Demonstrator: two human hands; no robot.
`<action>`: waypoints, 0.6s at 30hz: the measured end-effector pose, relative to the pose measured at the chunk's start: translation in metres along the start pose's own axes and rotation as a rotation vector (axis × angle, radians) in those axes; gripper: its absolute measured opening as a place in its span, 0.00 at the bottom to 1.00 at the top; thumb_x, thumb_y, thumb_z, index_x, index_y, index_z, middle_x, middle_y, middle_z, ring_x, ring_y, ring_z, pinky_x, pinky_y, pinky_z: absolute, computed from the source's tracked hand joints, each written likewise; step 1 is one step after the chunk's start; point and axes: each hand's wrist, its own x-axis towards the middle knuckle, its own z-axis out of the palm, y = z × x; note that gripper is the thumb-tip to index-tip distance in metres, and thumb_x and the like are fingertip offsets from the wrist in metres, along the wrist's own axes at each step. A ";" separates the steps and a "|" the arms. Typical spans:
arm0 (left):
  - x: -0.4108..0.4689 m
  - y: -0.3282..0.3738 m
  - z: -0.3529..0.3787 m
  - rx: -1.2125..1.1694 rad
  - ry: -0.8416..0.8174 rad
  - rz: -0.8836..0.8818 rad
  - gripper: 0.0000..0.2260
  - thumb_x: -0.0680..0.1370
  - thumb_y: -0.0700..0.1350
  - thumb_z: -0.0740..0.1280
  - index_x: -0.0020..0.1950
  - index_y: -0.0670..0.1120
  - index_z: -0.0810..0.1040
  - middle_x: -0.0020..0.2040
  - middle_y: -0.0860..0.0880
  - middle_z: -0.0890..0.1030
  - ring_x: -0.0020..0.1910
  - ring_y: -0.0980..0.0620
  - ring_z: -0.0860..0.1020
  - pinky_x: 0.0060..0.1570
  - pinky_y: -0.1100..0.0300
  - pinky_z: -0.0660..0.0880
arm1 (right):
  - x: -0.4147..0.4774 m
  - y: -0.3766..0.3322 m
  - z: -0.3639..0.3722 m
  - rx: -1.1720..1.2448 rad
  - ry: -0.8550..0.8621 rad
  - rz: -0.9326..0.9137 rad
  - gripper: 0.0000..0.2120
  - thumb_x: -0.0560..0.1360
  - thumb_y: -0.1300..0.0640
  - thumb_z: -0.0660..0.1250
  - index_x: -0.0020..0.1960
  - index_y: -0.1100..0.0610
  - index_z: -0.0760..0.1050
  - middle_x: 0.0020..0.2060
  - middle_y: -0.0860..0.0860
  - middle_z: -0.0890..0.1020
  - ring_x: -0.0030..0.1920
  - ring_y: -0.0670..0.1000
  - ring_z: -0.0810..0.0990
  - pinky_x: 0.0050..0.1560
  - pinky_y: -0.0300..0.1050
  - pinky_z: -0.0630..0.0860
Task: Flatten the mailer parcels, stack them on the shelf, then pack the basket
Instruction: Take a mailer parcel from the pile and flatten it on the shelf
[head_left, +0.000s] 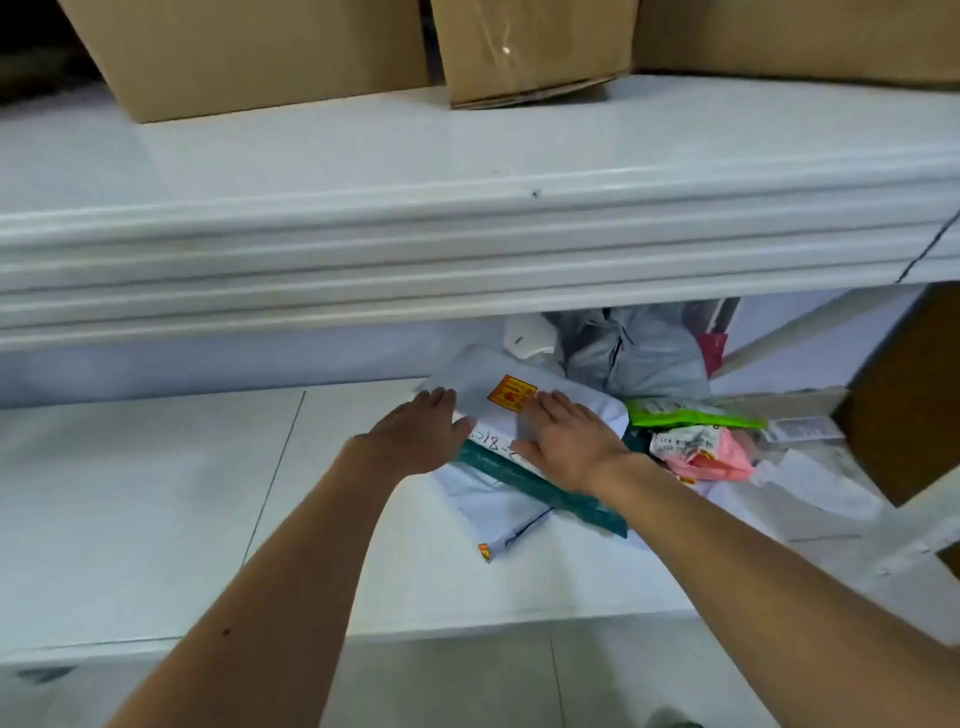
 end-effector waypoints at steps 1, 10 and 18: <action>0.006 0.000 0.001 -0.128 -0.066 0.044 0.17 0.82 0.46 0.53 0.68 0.38 0.64 0.61 0.31 0.74 0.61 0.31 0.74 0.57 0.39 0.74 | 0.005 0.004 0.004 0.002 0.017 0.009 0.30 0.82 0.42 0.51 0.77 0.59 0.54 0.77 0.56 0.56 0.77 0.56 0.52 0.76 0.53 0.54; 0.065 -0.005 0.018 0.020 -0.050 0.024 0.28 0.83 0.56 0.52 0.78 0.42 0.55 0.78 0.41 0.58 0.75 0.43 0.59 0.72 0.47 0.59 | 0.035 0.003 0.016 0.159 0.212 0.138 0.33 0.75 0.38 0.46 0.58 0.62 0.75 0.58 0.58 0.75 0.62 0.61 0.72 0.64 0.54 0.67; 0.058 -0.013 0.037 -0.142 0.055 -0.145 0.27 0.79 0.57 0.60 0.74 0.48 0.60 0.67 0.40 0.73 0.66 0.38 0.70 0.60 0.51 0.67 | 0.039 -0.003 0.023 0.276 0.189 0.541 0.25 0.78 0.44 0.56 0.72 0.51 0.59 0.74 0.57 0.54 0.76 0.59 0.48 0.67 0.68 0.59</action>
